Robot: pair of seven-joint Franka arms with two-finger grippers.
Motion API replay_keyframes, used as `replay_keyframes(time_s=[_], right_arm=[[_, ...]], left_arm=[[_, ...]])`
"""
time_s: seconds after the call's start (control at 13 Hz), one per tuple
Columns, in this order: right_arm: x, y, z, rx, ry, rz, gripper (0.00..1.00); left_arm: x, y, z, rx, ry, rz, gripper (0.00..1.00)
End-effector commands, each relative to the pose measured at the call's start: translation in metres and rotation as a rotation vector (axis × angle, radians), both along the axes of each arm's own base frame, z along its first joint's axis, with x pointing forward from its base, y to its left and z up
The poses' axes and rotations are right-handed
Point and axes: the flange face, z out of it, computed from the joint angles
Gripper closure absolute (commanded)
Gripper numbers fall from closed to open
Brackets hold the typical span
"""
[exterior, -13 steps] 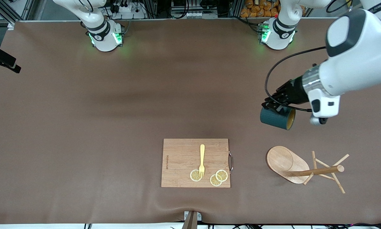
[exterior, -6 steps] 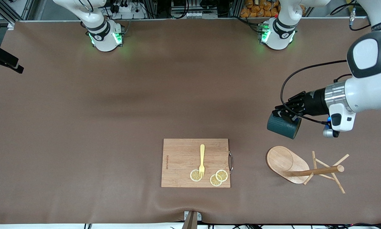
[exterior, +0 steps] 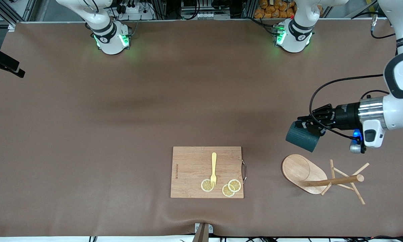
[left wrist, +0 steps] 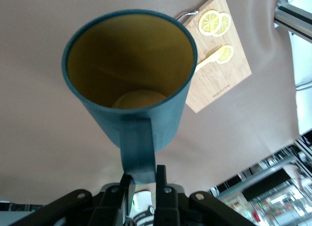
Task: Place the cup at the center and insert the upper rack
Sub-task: 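Tilt the mug and hook its handle over a mug-tree branch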
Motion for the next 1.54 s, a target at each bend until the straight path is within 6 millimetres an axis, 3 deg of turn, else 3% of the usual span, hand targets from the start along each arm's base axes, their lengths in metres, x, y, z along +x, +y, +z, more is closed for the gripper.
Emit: replay_keyframes(time_s=[0.0,0.23,0.46,1.0,1.31,1.46], right_arm=[[0.002,-0.004,0.004,0.018,0.002,-0.015,0.0],[0.001,-0.008,0.004,0.018,0.004,-0.022,0.0],[0.001,-0.008,0.004,0.018,0.002,-0.022,0.0],[0.001,-0.008,0.005,0.018,0.001,-0.022,0.0],[0.001,-0.008,0.005,0.018,0.001,-0.022,0.0],[0.001,-0.008,0.005,0.018,0.001,-0.022,0.0]], left_arm=[[0.001,0.035,-0.004,-0.117,0.001,-0.014,1.0],[0.005,0.075,-0.021,-0.231,-0.003,0.004,1.0],[0.007,0.098,-0.028,-0.294,-0.031,0.021,1.0],[0.014,0.109,-0.042,-0.476,-0.073,0.044,1.0],[0.015,0.139,-0.057,-0.538,-0.109,0.068,1.0],[0.016,0.139,-0.066,-0.581,-0.118,0.054,1.0]])
